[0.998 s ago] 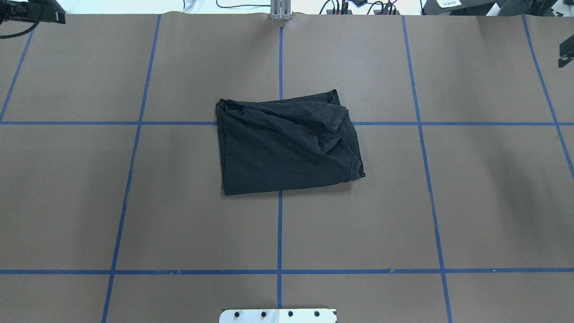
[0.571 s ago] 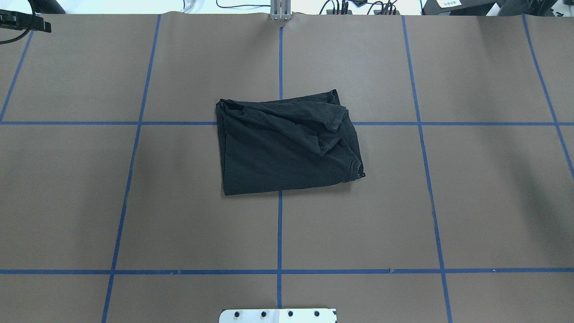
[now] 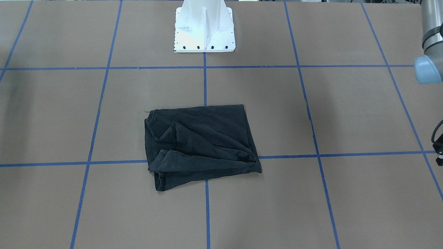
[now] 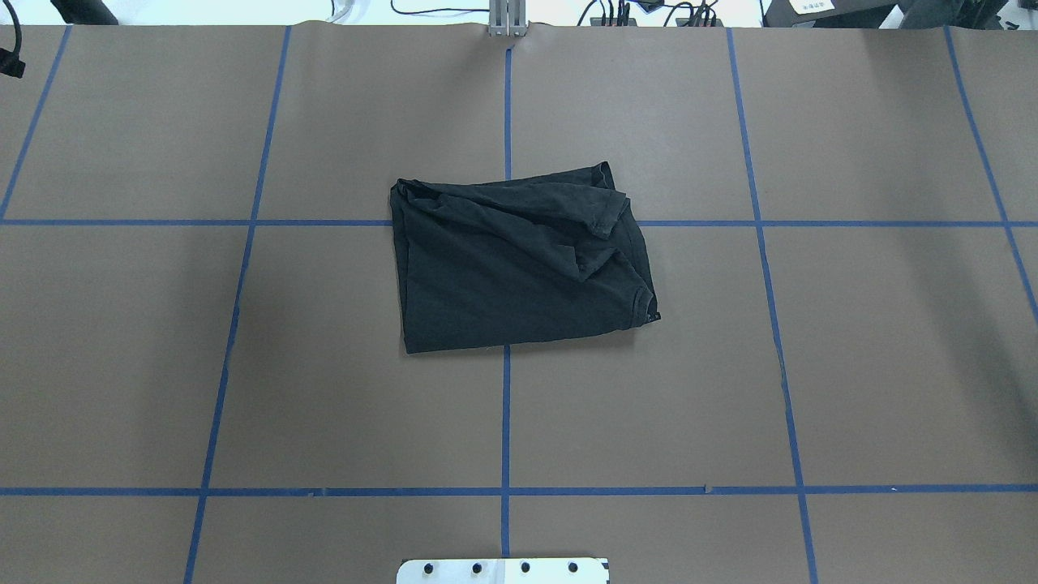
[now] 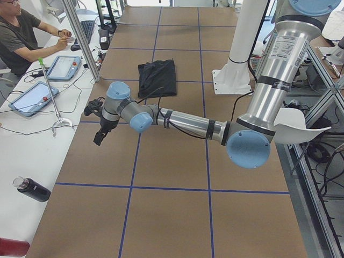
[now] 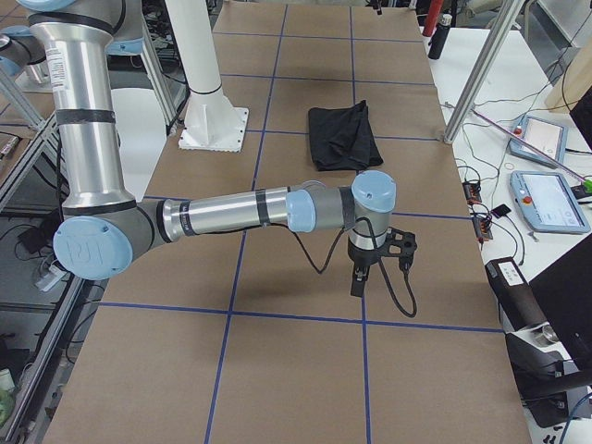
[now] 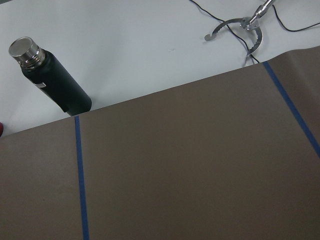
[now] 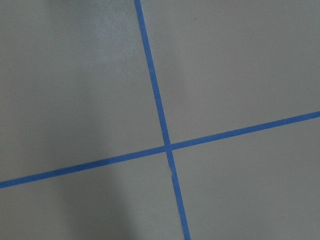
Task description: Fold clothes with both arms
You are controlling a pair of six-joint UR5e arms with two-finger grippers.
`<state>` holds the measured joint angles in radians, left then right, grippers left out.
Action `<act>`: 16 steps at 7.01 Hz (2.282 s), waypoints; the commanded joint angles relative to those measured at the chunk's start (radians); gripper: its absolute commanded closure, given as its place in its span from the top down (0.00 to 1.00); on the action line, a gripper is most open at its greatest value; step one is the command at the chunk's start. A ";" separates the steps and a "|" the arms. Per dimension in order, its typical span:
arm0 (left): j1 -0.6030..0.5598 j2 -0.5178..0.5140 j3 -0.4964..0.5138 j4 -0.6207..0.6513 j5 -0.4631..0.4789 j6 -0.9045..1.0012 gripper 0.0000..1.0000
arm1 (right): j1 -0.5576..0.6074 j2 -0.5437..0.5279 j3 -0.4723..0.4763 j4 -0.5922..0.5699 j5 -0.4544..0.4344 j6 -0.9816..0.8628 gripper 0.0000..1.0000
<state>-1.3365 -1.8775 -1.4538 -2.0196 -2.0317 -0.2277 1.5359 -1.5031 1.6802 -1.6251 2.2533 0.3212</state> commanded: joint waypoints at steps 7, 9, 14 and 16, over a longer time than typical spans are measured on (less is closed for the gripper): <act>-0.247 0.129 -0.036 0.573 -0.147 0.381 1.00 | 0.020 -0.206 0.084 0.004 0.126 -0.067 1.00; -0.251 0.271 -0.173 0.575 -0.148 0.502 1.00 | 0.018 -0.200 0.084 0.002 0.123 -0.063 1.00; -0.245 0.466 -0.363 0.529 -0.291 0.390 1.00 | 0.018 -0.201 0.072 -0.002 0.112 -0.074 1.00; -0.240 0.459 -0.275 0.448 -0.291 0.381 1.00 | 0.018 -0.201 0.052 0.002 0.112 -0.074 1.00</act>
<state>-1.5794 -1.4151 -1.7730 -1.5237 -2.3211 0.1643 1.5540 -1.7036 1.7418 -1.6246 2.3665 0.2474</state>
